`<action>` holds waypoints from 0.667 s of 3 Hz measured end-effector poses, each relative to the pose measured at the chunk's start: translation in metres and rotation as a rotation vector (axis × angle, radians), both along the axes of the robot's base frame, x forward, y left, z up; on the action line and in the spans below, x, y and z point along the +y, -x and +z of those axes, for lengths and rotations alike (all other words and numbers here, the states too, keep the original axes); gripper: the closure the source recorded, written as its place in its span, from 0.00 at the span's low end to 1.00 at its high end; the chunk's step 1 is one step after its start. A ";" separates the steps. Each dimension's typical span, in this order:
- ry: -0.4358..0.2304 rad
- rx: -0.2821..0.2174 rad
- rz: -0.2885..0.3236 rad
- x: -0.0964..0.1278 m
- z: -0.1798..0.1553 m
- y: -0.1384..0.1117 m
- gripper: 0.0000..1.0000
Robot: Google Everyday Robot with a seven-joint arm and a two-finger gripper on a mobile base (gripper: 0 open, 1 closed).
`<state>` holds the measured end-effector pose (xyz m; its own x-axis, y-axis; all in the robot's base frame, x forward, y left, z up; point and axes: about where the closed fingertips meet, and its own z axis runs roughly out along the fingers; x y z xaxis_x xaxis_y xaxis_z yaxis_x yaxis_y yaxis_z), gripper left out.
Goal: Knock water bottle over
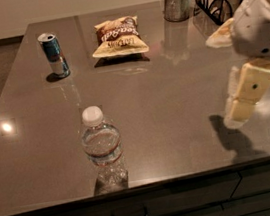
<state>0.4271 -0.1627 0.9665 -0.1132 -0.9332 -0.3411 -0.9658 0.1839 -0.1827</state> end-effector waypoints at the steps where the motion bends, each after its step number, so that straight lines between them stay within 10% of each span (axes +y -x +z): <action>1: -0.159 0.032 0.133 0.074 -0.010 0.021 0.00; 2: -0.282 0.051 0.209 0.122 -0.009 0.034 0.00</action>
Offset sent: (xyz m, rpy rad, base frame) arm -0.0487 0.1737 -0.0085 0.4332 0.0871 0.2975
